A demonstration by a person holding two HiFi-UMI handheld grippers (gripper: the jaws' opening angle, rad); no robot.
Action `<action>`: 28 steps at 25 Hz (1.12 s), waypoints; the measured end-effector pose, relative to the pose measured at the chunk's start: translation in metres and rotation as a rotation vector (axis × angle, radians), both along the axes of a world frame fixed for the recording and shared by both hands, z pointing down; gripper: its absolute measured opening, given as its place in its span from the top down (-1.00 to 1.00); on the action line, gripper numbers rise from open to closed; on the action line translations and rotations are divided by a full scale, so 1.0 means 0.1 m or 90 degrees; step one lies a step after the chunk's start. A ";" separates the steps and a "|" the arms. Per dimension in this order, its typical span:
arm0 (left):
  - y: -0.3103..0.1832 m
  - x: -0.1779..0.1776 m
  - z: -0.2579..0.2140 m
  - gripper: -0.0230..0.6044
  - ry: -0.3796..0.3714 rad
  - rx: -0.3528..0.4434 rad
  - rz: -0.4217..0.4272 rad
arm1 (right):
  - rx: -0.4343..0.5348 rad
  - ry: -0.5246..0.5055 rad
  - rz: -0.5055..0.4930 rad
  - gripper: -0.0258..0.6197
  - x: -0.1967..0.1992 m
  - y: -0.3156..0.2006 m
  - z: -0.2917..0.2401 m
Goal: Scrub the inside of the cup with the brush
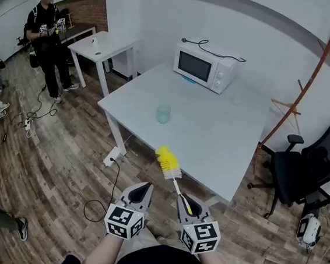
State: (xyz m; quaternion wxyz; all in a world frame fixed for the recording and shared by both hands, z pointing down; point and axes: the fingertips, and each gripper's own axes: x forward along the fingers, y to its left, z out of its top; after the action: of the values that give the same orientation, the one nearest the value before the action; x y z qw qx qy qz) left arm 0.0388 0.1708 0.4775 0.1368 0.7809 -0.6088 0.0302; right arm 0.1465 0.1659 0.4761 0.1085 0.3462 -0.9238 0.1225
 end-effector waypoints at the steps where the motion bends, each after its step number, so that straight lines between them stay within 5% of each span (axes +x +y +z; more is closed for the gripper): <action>1: 0.01 0.01 0.00 0.87 -0.002 0.000 0.000 | 0.000 0.000 0.000 0.77 0.01 0.01 0.00; 18: 0.14 -0.14 0.14 0.87 -0.029 0.000 -0.063 | -0.026 -0.020 -0.012 0.77 0.07 0.11 0.12; 28: -0.39 -0.33 0.20 0.87 -0.034 -0.007 -0.057 | -0.036 -0.004 0.007 0.77 -0.05 -0.33 0.19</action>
State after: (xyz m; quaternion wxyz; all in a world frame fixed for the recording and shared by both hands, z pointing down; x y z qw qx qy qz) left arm 0.0056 0.1314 0.4972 0.1262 0.7511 -0.6462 0.0479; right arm 0.1414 0.1326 0.4948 0.1144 0.3481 -0.9183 0.1500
